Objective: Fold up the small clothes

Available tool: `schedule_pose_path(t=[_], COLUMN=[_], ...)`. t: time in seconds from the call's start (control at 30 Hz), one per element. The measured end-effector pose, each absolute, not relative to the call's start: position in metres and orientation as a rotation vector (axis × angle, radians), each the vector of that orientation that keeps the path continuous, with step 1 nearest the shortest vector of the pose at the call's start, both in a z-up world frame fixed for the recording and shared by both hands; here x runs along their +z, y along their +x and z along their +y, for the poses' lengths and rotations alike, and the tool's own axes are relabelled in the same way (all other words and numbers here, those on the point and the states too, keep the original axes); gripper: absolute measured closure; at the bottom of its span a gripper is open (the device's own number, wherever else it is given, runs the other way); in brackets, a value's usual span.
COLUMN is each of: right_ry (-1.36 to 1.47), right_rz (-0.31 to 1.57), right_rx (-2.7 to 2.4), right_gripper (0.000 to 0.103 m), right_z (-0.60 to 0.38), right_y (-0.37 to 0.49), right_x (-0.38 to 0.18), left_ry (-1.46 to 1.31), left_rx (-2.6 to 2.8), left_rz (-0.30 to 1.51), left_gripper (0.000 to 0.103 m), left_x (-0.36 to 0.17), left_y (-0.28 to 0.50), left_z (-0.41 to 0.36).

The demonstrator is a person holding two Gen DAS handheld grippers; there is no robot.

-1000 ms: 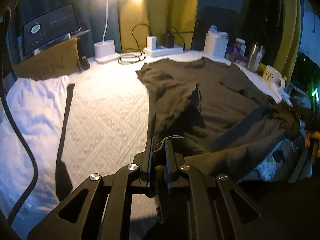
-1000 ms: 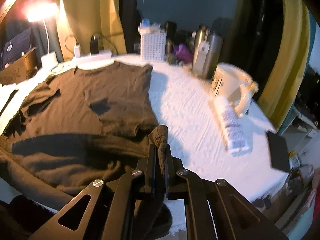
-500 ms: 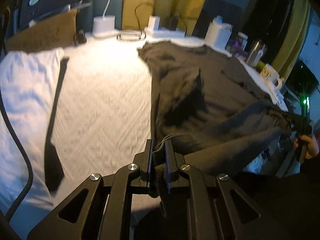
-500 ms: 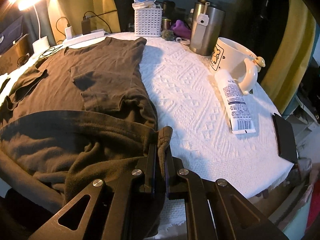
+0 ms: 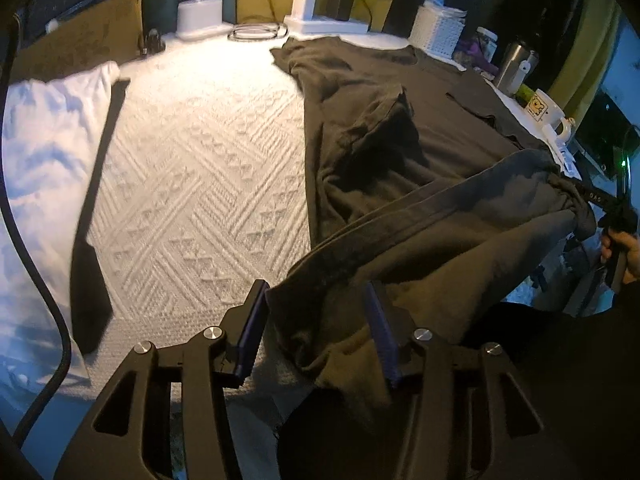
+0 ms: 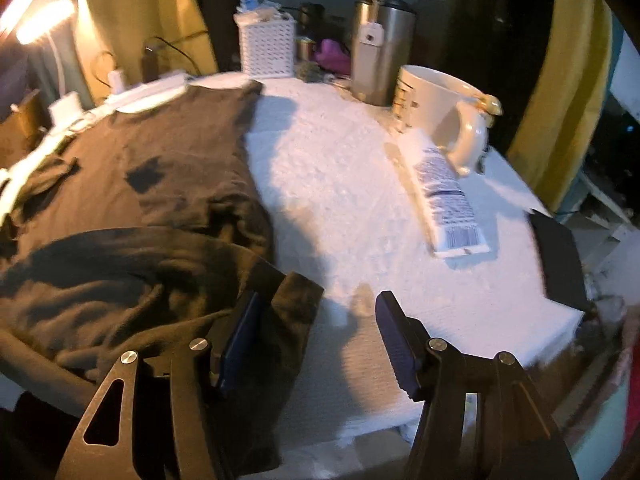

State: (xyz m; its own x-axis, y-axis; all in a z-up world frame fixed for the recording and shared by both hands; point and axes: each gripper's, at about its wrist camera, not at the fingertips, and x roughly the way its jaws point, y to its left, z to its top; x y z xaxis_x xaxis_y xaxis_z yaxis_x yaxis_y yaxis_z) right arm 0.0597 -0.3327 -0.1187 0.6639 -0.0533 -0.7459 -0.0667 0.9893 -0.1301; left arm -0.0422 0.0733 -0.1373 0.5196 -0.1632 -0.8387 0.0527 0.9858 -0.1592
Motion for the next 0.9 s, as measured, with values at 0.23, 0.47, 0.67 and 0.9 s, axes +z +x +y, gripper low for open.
schedule_pose_path(t=[0.23,0.47,0.67,0.9], right_ry=[-0.177,-0.194,-0.199,-0.201], right_rz=[0.826,0.736,0.659,0.622], right_rx=[0.067,0.056,0.045,0.028], right_gripper=[0.095,0.097,0.098,0.098], right_z=[-0.313,-0.310,-0.308,-0.311], right_y=[0.060,0.052,0.049,0.052], right_x=[-0.119,-0.083,-0.051,-0.033], left_ry=[-0.062,-0.045,-0.056,-0.058], left_rx=[-0.095,-0.074,-0.062,-0.070], left_rz=[0.950,0.844,0.749,0.675], left_gripper=[0.097,0.098,0.098,0.098], left_x=[-0.122,-0.092,-0.064,-0.042], left_y=[-0.042,-0.039,-0.033,-0.016], left_z=[0.073,0.070,0.070,0.070])
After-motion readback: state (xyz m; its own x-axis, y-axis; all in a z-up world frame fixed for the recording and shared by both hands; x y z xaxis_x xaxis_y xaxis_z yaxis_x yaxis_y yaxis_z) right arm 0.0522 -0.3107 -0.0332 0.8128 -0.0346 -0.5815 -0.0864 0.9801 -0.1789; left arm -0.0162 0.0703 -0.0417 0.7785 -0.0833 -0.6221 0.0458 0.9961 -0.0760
